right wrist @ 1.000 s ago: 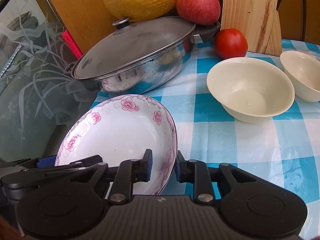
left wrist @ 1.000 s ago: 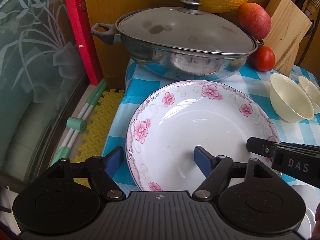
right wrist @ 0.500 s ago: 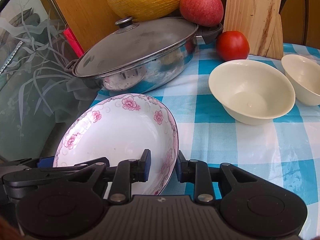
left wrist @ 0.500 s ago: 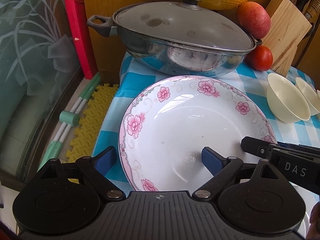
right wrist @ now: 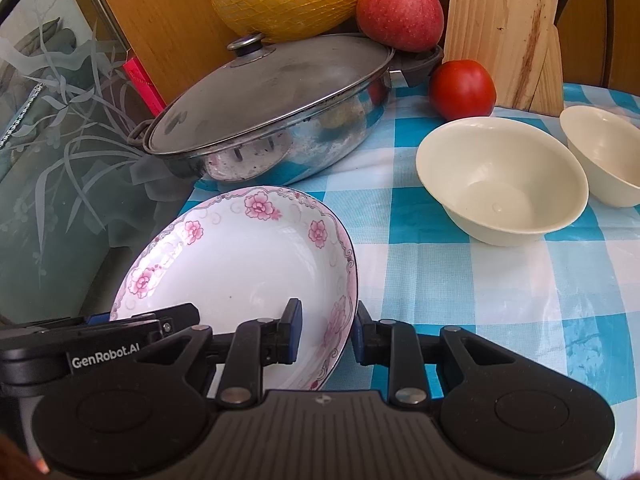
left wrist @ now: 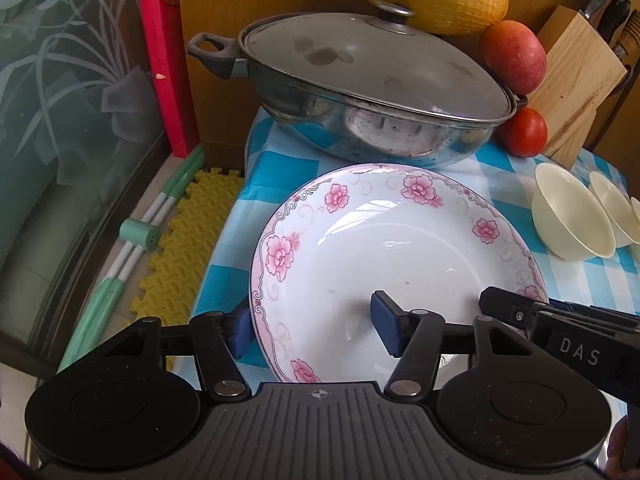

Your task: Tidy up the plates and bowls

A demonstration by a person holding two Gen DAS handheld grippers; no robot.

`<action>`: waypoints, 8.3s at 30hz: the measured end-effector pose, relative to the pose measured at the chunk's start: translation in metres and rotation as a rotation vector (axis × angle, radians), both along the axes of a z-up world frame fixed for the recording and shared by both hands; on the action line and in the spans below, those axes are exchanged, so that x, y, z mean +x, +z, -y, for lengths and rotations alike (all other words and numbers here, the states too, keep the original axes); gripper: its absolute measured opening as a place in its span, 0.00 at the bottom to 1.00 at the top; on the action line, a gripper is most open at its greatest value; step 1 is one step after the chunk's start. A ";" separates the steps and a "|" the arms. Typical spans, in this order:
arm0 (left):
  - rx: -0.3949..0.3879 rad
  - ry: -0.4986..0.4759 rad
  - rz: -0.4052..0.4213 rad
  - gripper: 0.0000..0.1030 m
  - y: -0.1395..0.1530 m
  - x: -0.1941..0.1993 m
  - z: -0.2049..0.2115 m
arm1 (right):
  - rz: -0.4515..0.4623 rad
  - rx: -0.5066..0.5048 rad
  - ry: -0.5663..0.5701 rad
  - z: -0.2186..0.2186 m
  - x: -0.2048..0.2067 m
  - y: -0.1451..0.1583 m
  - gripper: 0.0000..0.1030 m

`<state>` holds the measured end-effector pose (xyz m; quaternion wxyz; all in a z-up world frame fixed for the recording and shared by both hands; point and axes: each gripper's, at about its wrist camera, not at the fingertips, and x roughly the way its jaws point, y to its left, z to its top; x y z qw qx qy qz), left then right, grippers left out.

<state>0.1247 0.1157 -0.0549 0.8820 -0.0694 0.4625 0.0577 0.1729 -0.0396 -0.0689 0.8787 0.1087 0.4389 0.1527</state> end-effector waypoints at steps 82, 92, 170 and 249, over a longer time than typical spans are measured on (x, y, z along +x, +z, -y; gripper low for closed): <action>0.072 -0.046 0.030 0.75 0.005 0.003 0.016 | 0.044 -0.002 -0.020 0.005 -0.010 0.010 0.26; 0.070 -0.060 0.042 0.74 0.011 -0.007 0.020 | 0.061 -0.005 -0.016 0.009 -0.023 0.018 0.26; -0.029 -0.218 0.184 0.72 0.028 -0.060 0.044 | 0.186 -0.095 -0.032 0.038 -0.107 0.053 0.24; -0.058 -0.441 0.336 0.89 0.004 -0.119 0.094 | 0.206 -0.157 -0.027 0.085 -0.202 0.026 0.27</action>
